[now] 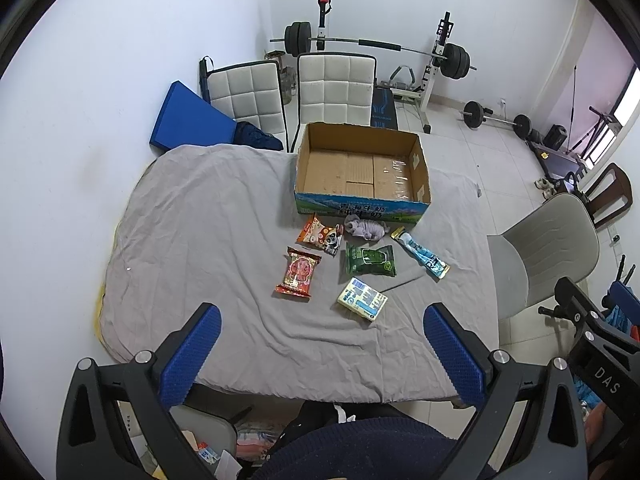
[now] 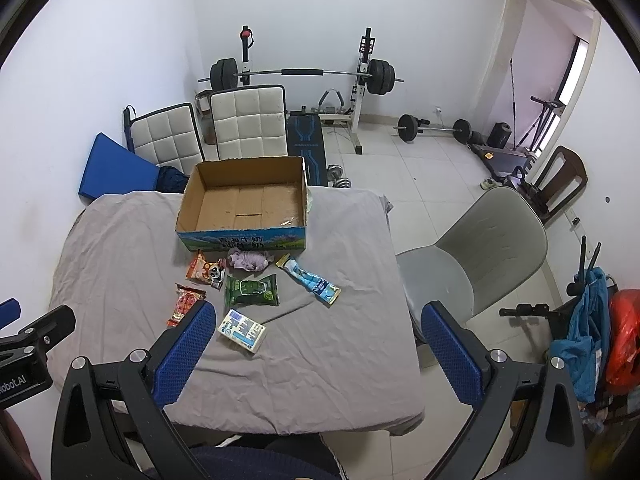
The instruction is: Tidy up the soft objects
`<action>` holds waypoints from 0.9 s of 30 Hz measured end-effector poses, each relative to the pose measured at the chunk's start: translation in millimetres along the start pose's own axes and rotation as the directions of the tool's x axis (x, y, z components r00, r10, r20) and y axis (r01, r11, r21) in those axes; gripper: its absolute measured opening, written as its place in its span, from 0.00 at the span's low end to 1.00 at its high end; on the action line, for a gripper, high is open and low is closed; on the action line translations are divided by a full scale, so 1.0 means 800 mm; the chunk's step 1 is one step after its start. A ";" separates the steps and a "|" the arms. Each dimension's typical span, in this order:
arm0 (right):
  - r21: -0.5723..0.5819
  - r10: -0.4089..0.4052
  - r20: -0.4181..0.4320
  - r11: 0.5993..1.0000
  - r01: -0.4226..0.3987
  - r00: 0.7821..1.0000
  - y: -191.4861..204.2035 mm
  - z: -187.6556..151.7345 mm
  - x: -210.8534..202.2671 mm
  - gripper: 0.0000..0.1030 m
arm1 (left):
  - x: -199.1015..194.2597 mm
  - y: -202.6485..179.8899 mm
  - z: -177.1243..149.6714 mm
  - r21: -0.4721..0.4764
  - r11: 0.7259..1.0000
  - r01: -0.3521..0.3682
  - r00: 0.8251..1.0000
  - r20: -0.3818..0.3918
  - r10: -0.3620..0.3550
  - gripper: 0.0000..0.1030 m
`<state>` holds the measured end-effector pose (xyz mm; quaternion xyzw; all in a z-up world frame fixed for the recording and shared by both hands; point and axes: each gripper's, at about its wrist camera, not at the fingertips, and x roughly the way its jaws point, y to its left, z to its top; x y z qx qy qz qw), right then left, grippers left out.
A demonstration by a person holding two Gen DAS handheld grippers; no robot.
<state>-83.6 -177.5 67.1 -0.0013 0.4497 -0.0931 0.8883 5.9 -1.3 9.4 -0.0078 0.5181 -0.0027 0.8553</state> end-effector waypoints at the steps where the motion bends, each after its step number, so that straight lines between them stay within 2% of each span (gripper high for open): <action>1: -0.002 0.003 0.002 1.000 -0.003 1.000 0.000 0.001 -0.001 1.00 | 0.000 0.000 0.001 0.000 1.000 -0.001 1.000 0.001 0.001 1.00; 27: -0.006 0.018 0.012 1.000 -0.018 1.000 -0.001 0.003 -0.007 1.00 | -0.006 -0.006 0.002 0.011 1.000 0.004 1.000 0.012 -0.004 1.00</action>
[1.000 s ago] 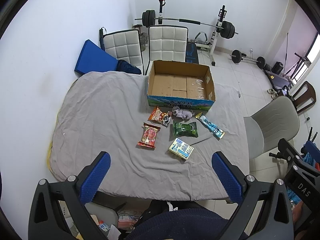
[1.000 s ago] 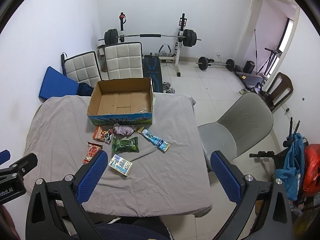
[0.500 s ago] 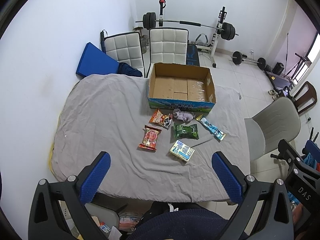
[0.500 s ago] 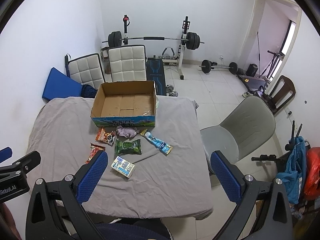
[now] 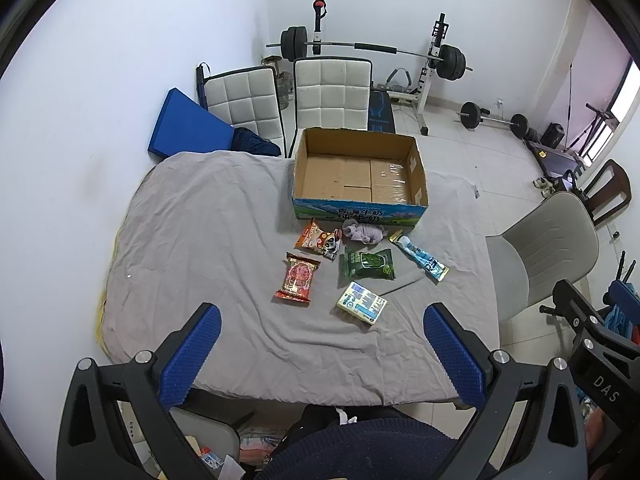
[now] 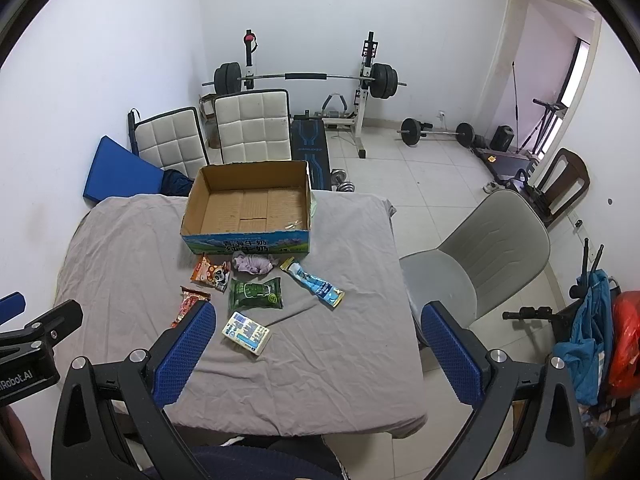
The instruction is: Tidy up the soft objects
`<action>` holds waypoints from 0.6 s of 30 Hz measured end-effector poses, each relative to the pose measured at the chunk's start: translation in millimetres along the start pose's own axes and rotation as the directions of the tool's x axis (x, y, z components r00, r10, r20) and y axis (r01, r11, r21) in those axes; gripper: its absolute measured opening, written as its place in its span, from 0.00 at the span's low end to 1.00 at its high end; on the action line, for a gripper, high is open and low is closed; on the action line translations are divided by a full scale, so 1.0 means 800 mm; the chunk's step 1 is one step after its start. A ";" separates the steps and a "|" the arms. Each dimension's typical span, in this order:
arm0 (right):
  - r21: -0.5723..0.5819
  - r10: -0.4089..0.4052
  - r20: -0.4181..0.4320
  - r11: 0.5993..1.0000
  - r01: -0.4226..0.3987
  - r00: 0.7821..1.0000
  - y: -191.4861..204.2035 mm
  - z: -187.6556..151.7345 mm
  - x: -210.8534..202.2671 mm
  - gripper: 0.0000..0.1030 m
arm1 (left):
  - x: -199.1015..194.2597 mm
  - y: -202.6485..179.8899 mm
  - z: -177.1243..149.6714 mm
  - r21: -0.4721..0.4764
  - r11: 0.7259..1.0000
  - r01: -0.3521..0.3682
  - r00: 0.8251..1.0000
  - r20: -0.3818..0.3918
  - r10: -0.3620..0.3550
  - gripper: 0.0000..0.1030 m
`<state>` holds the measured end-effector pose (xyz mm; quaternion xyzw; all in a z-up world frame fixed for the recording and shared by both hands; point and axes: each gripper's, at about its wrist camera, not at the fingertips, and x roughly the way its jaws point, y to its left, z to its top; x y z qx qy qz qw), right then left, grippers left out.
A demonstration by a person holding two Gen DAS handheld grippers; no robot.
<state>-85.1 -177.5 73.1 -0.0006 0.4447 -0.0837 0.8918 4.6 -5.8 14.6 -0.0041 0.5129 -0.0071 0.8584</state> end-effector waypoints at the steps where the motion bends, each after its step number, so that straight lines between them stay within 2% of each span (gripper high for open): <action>1: -0.001 -0.002 0.001 1.000 0.002 1.000 0.000 0.000 0.000 1.00 | 0.000 -0.001 -0.001 0.000 1.000 0.000 1.000 0.000 0.000 1.00; 13: 0.001 0.009 -0.005 1.000 -0.009 1.000 0.002 0.005 0.005 1.00 | 0.001 0.003 0.000 -0.006 1.000 0.006 1.000 0.002 -0.006 1.00; 18: -0.013 0.048 -0.069 0.999 -0.049 0.996 0.012 0.009 0.060 1.00 | 0.033 0.014 0.016 -0.006 1.000 -0.022 1.000 0.018 0.022 1.00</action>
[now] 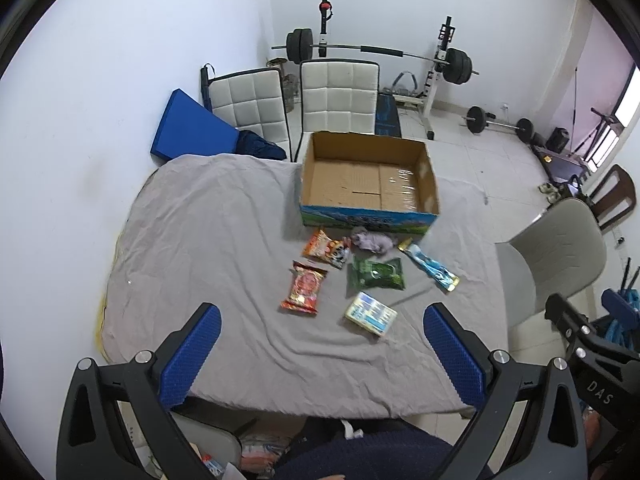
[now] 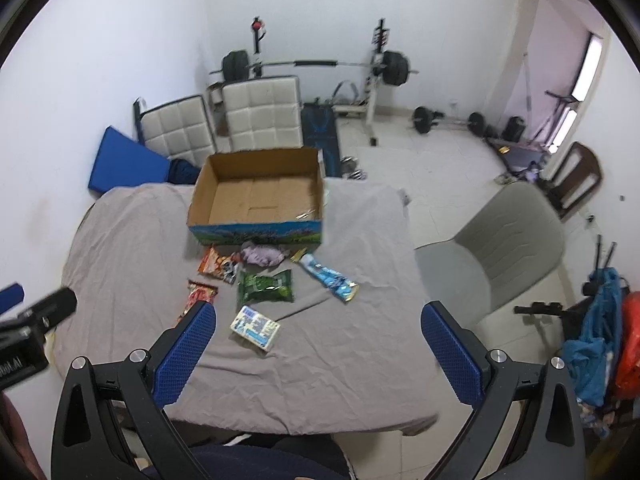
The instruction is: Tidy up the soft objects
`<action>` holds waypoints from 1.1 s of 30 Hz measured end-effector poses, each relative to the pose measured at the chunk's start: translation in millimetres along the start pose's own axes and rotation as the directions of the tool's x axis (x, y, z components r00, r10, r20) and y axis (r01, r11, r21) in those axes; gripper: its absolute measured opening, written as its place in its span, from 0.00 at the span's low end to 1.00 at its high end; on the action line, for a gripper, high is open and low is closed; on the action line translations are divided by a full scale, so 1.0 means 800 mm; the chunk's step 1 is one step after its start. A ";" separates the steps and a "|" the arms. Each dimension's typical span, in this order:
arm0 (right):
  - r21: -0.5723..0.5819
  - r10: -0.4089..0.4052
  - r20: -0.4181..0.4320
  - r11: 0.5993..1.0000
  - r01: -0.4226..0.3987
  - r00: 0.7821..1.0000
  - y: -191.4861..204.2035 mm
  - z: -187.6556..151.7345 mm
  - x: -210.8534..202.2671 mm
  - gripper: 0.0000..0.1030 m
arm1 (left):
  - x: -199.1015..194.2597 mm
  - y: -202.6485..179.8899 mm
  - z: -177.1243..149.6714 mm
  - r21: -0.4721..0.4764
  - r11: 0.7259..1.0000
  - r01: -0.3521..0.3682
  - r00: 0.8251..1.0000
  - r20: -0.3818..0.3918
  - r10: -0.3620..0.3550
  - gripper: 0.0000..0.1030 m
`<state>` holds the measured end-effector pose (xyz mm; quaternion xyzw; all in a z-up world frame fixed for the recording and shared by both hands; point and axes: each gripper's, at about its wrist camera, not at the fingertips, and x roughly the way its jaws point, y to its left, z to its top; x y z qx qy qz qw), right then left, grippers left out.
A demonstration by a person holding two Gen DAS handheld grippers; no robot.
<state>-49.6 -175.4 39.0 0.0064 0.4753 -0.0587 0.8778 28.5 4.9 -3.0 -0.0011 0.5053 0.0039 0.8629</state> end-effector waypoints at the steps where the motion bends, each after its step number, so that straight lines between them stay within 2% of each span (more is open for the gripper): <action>1: -0.019 -0.007 -0.028 1.000 0.006 1.000 0.003 0.002 0.019 1.00 | 0.012 0.004 0.003 0.002 1.000 -0.017 1.000 -0.003 0.017 1.00; 4: -0.085 -0.003 -0.107 0.996 -0.006 0.994 0.017 0.001 0.081 1.00 | 0.057 0.015 0.011 0.025 0.997 -0.072 0.997 -0.026 0.073 1.00; 8: -0.162 0.015 -0.233 0.985 -0.055 0.972 0.042 -0.007 0.183 1.00 | 0.138 0.031 0.014 0.069 0.992 -0.103 0.987 -0.118 0.111 1.00; 11: -0.227 0.017 -0.340 0.969 -0.100 0.940 0.070 -0.027 0.272 1.00 | 0.204 0.044 0.007 0.079 0.991 -0.111 0.969 -0.215 0.126 1.00; 14: -0.300 -0.010 -0.411 0.946 -0.125 0.912 0.103 -0.044 0.347 1.00 | 0.263 0.057 -0.008 0.070 0.993 -0.099 0.948 -0.296 0.115 1.00; 19: -0.459 -0.094 -0.496 0.872 -0.169 0.863 0.166 -0.084 0.463 1.00 | 0.352 0.078 -0.035 0.084 0.987 -0.134 0.904 -0.399 0.156 1.00; 23: -0.526 -0.136 -0.562 0.820 -0.226 0.816 0.206 -0.118 0.516 1.00 | 0.400 0.090 -0.052 0.087 0.988 -0.130 0.876 -0.456 0.156 1.00; 25: -0.542 -0.148 -0.587 0.802 -0.251 0.796 0.223 -0.134 0.534 0.99 | 0.418 0.093 -0.056 0.085 0.990 -0.109 0.876 -0.463 0.136 1.00; 27: -0.546 -0.157 -0.604 0.796 -0.262 0.781 0.234 -0.145 0.545 0.89 | 0.431 0.094 -0.063 0.093 0.991 -0.100 0.875 -0.465 0.132 1.00; 28: -0.541 -0.160 -0.617 0.797 -0.268 0.770 0.238 -0.150 0.549 0.84 | 0.437 0.095 -0.068 0.095 0.991 -0.092 0.872 -0.472 0.126 0.99; 30: -0.533 -0.172 -0.625 0.807 -0.255 0.762 0.240 -0.156 0.558 0.82 | 0.448 0.094 -0.073 0.094 0.993 -0.072 0.867 -0.487 0.109 0.96; 31: -0.522 -0.173 -0.627 0.817 -0.245 0.759 0.239 -0.158 0.561 0.77 | 0.451 0.094 -0.075 0.091 0.994 -0.063 0.864 -0.494 0.100 0.95; 33: -0.475 -0.156 -0.649 0.847 -0.237 0.745 0.232 -0.159 0.568 0.75 | 0.457 0.094 -0.077 0.080 0.996 -0.040 0.859 -0.506 0.075 0.95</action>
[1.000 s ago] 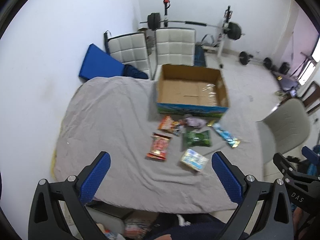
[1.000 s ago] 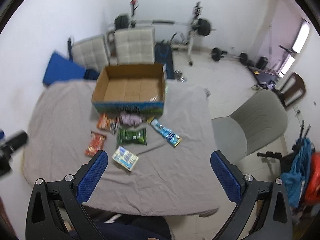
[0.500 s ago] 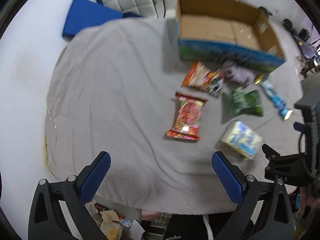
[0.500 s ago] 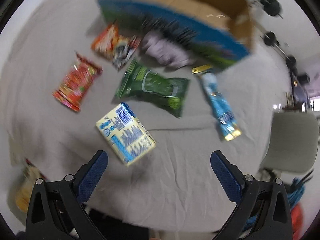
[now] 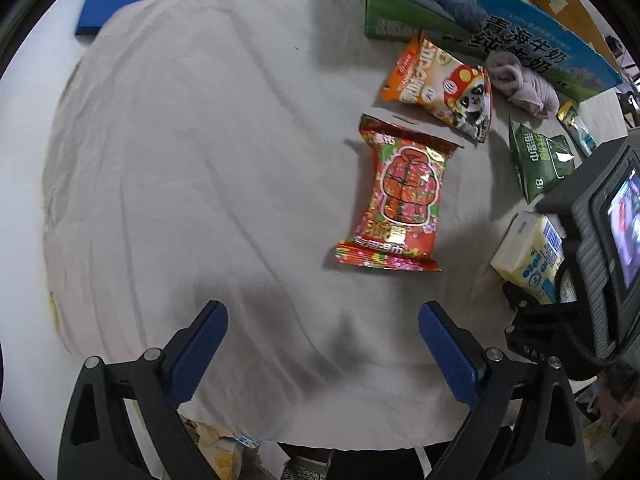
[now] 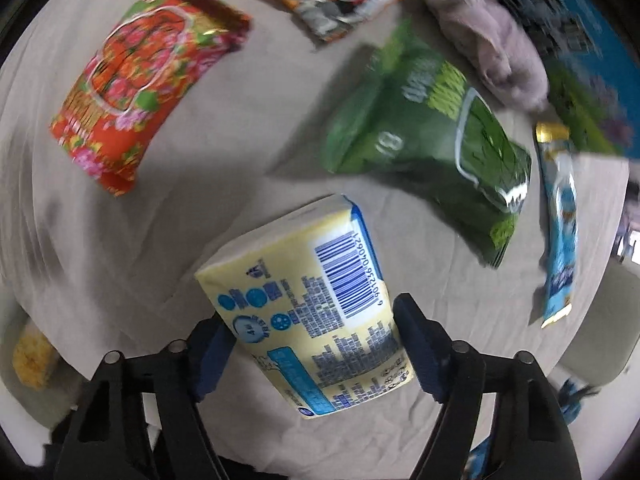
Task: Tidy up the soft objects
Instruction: 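Grasp the yellow-white milk carton with the right tool while the left tool grasps the red floral bag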
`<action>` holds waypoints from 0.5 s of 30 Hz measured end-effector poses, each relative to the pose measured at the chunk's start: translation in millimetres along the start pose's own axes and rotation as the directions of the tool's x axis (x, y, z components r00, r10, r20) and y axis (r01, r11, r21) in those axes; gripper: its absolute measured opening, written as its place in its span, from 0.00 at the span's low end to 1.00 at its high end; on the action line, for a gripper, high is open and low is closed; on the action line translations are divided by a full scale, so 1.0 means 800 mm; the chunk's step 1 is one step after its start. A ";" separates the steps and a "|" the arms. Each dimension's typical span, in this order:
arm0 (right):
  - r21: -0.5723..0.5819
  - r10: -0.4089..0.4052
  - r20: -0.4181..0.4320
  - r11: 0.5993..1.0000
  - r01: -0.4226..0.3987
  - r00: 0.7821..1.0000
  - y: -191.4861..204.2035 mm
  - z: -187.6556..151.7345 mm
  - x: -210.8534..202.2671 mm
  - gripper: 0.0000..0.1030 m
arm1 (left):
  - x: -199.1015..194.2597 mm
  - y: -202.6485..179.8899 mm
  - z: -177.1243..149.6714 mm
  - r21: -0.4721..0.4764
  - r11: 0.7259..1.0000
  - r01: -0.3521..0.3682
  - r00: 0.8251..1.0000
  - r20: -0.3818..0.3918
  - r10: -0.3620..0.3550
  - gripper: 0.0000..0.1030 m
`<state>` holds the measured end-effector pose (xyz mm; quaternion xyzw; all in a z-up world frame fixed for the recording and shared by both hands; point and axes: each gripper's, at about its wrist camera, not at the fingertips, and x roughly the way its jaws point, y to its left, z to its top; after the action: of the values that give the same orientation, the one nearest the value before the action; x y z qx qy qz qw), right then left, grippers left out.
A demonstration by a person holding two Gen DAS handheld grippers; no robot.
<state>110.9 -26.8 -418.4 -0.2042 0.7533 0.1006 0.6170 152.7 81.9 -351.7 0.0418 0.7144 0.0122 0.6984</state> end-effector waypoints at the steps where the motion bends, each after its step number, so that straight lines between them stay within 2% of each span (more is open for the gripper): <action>1: 0.035 0.029 -0.003 0.999 -0.029 1.000 -0.007 0.000 0.002 0.74 | 0.002 -0.001 0.001 0.001 1.000 0.008 1.000 -0.002 -0.008 0.95; 3: 0.127 0.076 -0.012 0.989 -0.074 0.997 -0.022 -0.005 0.005 0.72 | 0.005 -0.004 0.006 0.003 0.999 0.032 0.999 -0.009 -0.032 0.95; 5: 0.241 0.127 -0.028 0.963 -0.117 0.991 -0.042 -0.012 0.009 0.69 | 0.011 -0.008 0.014 0.005 0.997 0.072 0.997 -0.017 -0.072 0.95; 7: 0.389 0.186 -0.026 0.907 -0.162 0.982 -0.067 -0.025 0.014 0.68 | 0.017 -0.015 0.027 0.003 0.995 0.097 0.995 -0.024 -0.097 0.95; 10: 0.541 0.258 0.026 0.809 -0.230 0.966 -0.097 -0.040 0.022 0.68 | 0.037 -0.027 0.048 -0.002 0.994 0.112 0.993 -0.038 -0.112 0.95; 13: 0.608 0.332 0.052 0.738 -0.293 0.942 -0.108 -0.046 0.035 0.68 | 0.059 -0.039 0.070 0.006 0.993 0.120 0.990 -0.082 -0.119 0.95; 15: 0.612 0.335 0.062 0.731 -0.301 0.940 -0.110 -0.050 0.037 0.68 | 0.077 -0.047 0.082 0.024 0.993 0.116 0.987 -0.119 -0.112 0.95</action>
<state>108.7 -127.2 -429.9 0.1362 0.7844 -0.0507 0.6030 215.7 46.7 -417.2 0.0111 0.7555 -0.0364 0.6541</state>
